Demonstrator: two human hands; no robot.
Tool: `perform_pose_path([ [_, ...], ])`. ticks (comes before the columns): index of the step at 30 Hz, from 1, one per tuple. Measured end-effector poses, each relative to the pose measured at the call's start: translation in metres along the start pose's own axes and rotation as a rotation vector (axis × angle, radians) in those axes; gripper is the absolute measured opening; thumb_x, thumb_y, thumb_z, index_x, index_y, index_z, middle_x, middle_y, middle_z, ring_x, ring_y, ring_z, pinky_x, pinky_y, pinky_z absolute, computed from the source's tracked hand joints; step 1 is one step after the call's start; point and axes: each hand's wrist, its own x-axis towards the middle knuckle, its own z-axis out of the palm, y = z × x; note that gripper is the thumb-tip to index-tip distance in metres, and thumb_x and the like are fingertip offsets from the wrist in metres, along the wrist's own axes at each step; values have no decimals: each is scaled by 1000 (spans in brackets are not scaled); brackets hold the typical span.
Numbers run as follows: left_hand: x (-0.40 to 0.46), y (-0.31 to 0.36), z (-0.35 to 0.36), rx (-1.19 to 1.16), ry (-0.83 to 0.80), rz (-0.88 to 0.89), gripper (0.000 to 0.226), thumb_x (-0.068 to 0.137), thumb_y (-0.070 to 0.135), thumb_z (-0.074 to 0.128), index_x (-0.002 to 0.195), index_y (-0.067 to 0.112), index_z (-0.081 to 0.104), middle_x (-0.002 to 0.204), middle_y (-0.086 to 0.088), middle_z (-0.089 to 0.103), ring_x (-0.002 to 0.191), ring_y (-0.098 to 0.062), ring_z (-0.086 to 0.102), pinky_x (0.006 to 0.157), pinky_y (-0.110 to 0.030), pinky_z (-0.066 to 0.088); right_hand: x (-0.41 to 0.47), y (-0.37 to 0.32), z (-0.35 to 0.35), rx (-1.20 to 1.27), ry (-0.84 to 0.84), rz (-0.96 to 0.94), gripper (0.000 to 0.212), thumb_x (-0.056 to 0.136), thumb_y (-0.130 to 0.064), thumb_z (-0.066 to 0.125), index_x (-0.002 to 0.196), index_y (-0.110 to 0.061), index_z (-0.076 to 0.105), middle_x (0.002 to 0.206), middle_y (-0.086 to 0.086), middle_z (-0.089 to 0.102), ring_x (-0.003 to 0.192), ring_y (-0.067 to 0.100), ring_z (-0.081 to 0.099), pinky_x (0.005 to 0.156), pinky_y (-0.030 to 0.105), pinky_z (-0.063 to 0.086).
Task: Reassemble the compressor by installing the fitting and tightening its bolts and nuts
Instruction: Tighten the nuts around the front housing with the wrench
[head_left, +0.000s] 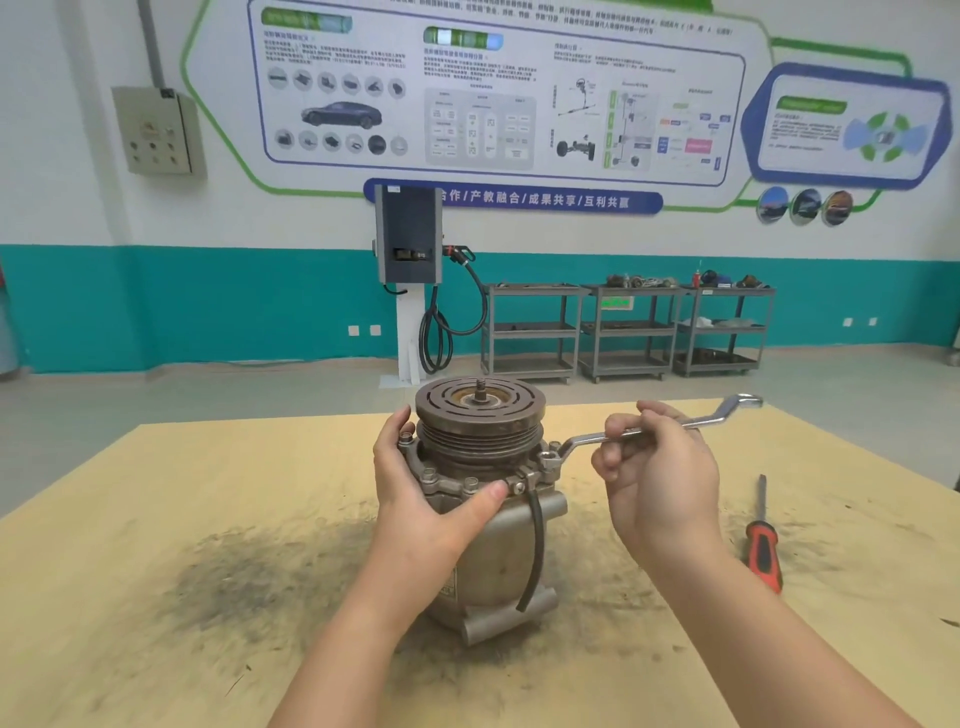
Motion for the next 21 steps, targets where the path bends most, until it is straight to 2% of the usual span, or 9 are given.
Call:
perform_pose_path([
  [7, -1, 4, 1, 2, -3, 9, 88, 58, 60, 75, 116, 77, 12, 145, 18, 31, 134, -5, 38, 110, -29, 33, 26, 1, 4, 15, -67, 299, 12, 96, -7, 38, 89, -12, 46, 48, -2, 38, 35, 11, 24, 32, 20, 21],
  [12, -3, 5, 0, 7, -1, 2, 87, 61, 55, 76, 115, 77, 11, 146, 16, 32, 134, -7, 39, 112, -32, 33, 7, 32, -19, -134, -5, 276, 14, 102, -15, 40, 98, -6, 50, 47, -5, 22, 38, 11, 20, 34, 23, 22],
  [14, -2, 5, 0, 1, 2, -2, 88, 62, 53, 77, 115, 77, 11, 145, 18, 33, 133, -5, 40, 109, -28, 33, 4, 35, -26, -78, 31, 282, 21, 105, -22, 38, 96, -6, 49, 46, -5, 24, 37, 10, 23, 33, 22, 25],
  [17, -2, 3, 1, 9, 6, -5, 87, 64, 52, 77, 115, 77, 11, 144, 19, 32, 133, -4, 39, 108, -26, 32, 11, 18, -22, -32, 38, 245, 27, 105, -31, 39, 97, -8, 50, 45, -5, 40, 36, 8, 34, 33, 20, 30],
  [21, -1, 3, 1, 16, 16, -4, 86, 63, 52, 76, 113, 79, 11, 144, 19, 32, 133, -5, 39, 104, -21, 31, 23, 0, -5, -4, -16, 144, 17, 105, -19, 40, 98, -8, 50, 51, 1, 57, 42, 11, 48, 40, 22, 42],
])
